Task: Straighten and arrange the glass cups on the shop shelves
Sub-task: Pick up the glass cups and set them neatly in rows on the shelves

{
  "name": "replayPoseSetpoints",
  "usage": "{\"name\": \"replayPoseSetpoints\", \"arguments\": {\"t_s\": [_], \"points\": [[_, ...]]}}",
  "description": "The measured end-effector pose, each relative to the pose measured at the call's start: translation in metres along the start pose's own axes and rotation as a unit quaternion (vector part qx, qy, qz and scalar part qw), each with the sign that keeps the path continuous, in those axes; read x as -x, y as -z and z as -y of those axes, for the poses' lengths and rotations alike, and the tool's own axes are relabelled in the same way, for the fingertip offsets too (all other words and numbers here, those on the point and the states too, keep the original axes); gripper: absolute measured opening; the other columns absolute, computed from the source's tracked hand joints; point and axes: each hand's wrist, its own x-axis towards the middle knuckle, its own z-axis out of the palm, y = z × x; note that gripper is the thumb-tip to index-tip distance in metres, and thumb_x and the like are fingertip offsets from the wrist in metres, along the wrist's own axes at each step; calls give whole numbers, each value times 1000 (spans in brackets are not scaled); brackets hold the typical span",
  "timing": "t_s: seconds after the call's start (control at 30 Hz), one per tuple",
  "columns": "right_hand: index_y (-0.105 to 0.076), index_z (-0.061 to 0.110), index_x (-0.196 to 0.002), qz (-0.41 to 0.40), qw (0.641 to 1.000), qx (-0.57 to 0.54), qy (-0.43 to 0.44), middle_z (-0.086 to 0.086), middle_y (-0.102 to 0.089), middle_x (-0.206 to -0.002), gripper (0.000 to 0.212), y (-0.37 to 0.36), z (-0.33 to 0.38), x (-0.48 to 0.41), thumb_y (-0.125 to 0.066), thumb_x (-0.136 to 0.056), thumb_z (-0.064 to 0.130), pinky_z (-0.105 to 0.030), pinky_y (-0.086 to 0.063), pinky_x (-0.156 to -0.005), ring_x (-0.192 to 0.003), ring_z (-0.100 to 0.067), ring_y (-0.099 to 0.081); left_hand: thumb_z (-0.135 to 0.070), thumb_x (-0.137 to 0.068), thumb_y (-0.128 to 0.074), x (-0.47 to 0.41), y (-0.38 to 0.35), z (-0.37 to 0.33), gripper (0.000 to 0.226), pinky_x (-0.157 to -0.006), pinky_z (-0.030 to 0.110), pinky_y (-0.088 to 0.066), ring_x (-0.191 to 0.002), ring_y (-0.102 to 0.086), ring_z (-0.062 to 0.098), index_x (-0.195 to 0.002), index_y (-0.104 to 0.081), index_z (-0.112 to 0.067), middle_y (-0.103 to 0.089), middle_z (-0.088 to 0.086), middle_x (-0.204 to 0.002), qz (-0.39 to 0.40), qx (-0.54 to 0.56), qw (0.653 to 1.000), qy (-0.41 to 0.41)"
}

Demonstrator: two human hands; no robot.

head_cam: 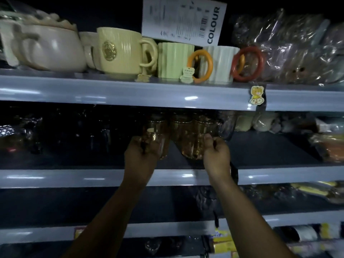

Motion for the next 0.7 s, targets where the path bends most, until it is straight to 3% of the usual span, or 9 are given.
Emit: {"name": "replayPoseSetpoints", "arguments": {"t_s": [0.13,0.27,0.4,0.5,0.6,0.7], "points": [[-59,7,-99,9,999,30,12,-12,-64,-81,30,8,-4,-5,-47,-106,33,-32,-47,-67,-74,-22,-62,-16,-91,-70,3,-8,-4,23,-56,7,-40,-62,-54,-7,-78,-52,-19,-57,-4,-71,34,-49,998,-26],[-60,8,-97,50,996,77,22,-7,-65,-85,17,15,-7,-9,-57,-101,24,-28,-46,-66,-79,-19,-62,-27,-90,-73,0,-8,-3,21,-56,3,-39,-67,-58,-6,-87,-53,-21,-59,-7,-79,51,-89,995,-20],[-64,9,-92,48,995,79,32,-10,-70,-84,18,15,-11,-13,-62,-99,26,-31,-50,-69,-81,-24,-67,-15,-87,-72,-5,-6,1,17,-56,4,-38,-70,-60,-1,-82,-57,-19,-63,-4,-77,49,-133,989,-49],[-63,11,-93,39,995,86,39,-5,-70,-83,14,15,-14,-14,-66,-97,24,-30,-50,-69,-79,-19,-67,-17,-91,-67,-8,-3,5,13,-58,5,-39,-73,-61,9,-83,-60,-10,-65,2,-78,56,-178,980,-64],[-60,15,-96,37,994,96,43,7,-65,-83,11,15,-14,-12,-69,-95,21,-24,-46,-68,-78,-5,-62,-16,-89,-70,-12,0,8,9,-61,3,-39,-76,-64,7,-87,-64,-11,-69,-1,-80,57,-187,978,-79],[-58,12,-104,23,992,112,48,9,-62,-86,18,10,-13,-13,-71,-93,18,-24,-43,-72,-80,-8,-60,-19,-89,-71,-15,1,11,11,-61,5,-39,-71,-63,5,-82,-62,-14,-67,-6,-75,54,-214,971,-89]]}}
